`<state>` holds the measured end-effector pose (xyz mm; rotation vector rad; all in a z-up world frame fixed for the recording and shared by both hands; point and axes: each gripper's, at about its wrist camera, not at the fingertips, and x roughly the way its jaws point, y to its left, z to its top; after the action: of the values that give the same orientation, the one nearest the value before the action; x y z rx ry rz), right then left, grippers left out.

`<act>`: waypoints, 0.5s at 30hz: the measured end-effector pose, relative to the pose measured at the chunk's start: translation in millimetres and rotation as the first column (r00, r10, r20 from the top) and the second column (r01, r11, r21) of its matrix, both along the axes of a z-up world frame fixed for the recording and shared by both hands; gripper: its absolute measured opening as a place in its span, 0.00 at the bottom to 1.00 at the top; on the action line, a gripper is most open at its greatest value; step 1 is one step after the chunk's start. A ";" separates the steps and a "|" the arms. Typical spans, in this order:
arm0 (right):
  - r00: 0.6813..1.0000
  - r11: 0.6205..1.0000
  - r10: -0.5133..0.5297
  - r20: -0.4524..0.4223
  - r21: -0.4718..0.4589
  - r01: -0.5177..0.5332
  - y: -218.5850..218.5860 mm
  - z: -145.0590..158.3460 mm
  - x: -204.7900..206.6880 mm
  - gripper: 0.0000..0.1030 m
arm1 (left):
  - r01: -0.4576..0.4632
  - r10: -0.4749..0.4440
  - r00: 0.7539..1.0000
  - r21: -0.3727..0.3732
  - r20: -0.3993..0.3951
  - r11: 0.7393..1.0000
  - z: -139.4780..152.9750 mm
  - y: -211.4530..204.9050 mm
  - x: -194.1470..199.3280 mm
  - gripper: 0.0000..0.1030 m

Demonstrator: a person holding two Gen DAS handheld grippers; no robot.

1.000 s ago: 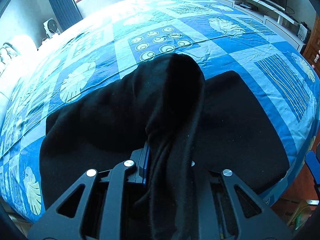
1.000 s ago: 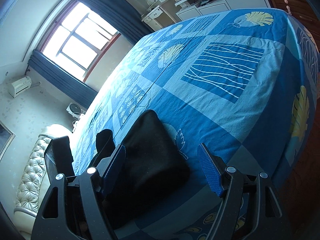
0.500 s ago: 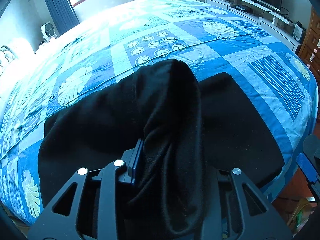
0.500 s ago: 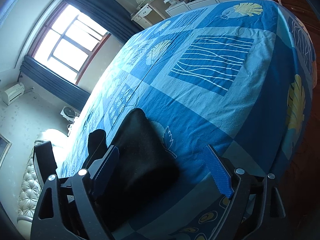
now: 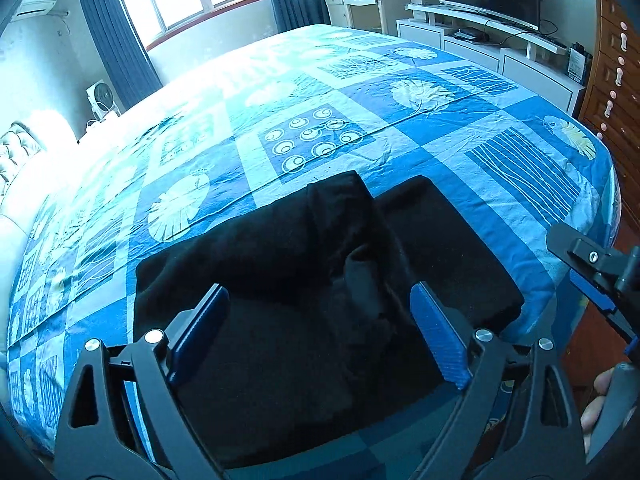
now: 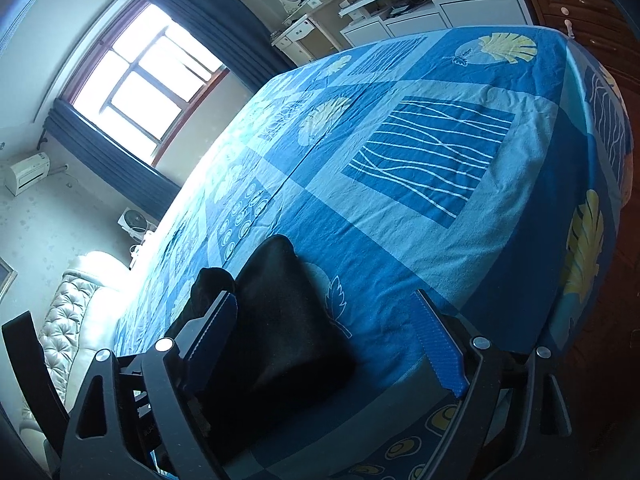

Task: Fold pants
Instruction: 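Fold the lifted end over the pants and open the left gripper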

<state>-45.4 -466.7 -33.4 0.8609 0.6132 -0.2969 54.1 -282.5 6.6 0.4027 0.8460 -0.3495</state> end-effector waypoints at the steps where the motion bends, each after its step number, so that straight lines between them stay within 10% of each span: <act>1: 1.000 1.000 0.020 0.011 -0.007 -0.020 1.1 4.1 1.5 0.84 | -0.006 0.006 1.000 -0.007 -0.008 1.000 3.2 7.1 -1.5 0.89; 8: 0.942 0.940 0.322 0.091 0.086 -0.329 27.3 19.2 37.1 0.84 | -0.091 0.085 0.994 -0.096 -0.069 0.991 14.1 87.0 -10.0 0.89; 15: 0.874 0.868 0.487 -0.009 0.114 -0.483 55.1 -2.8 101.4 0.84 | -0.268 0.252 0.959 -0.125 -0.130 0.955 -2.8 178.0 -5.0 0.89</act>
<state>56.0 -411.6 -36.2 0.7752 0.8642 0.1818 49.1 -104.5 3.8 0.1371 0.9660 -0.1863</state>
